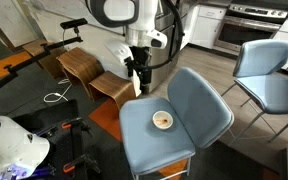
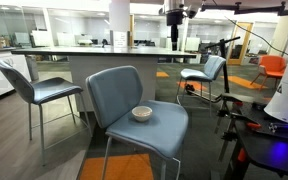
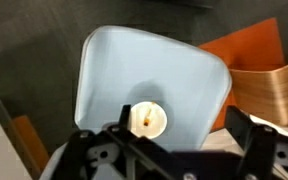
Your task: Take the orange marker out of the white bowl
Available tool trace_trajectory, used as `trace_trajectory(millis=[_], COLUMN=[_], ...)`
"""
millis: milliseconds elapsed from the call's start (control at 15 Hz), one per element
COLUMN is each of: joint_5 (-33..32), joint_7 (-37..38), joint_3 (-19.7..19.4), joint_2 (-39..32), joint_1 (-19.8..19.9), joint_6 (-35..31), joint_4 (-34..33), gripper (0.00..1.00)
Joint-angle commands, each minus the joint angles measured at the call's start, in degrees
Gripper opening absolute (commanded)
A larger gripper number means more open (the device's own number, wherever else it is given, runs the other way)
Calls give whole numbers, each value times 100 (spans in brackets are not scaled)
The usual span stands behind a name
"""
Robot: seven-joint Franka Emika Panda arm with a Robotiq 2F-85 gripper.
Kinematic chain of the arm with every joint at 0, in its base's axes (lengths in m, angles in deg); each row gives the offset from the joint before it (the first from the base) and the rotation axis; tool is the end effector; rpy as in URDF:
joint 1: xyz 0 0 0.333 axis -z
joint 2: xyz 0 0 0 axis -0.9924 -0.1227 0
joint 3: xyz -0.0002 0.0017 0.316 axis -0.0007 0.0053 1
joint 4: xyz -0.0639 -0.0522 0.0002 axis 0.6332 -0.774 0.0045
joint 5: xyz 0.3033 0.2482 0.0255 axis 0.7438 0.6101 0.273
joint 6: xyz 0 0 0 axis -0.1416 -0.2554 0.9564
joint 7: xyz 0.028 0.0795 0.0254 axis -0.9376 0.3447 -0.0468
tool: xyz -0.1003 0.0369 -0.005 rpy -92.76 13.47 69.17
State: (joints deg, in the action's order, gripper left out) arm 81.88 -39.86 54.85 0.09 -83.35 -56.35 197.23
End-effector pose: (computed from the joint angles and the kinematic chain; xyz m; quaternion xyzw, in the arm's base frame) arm 0.5225 -0.0246 0.3944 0.9959 0.0689 -0.0575 0.0065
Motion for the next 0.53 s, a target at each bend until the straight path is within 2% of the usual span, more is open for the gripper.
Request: trace_trajectory(millis=[0, 467], joint_5=[416, 520], joint_7=[54, -111], joint_3=[37, 124], joint_2=[-1035, -2802], joint_1=[138, 386], joint_6=[-14, -148], joint_4=[-854, -2273], gripper=[100, 100])
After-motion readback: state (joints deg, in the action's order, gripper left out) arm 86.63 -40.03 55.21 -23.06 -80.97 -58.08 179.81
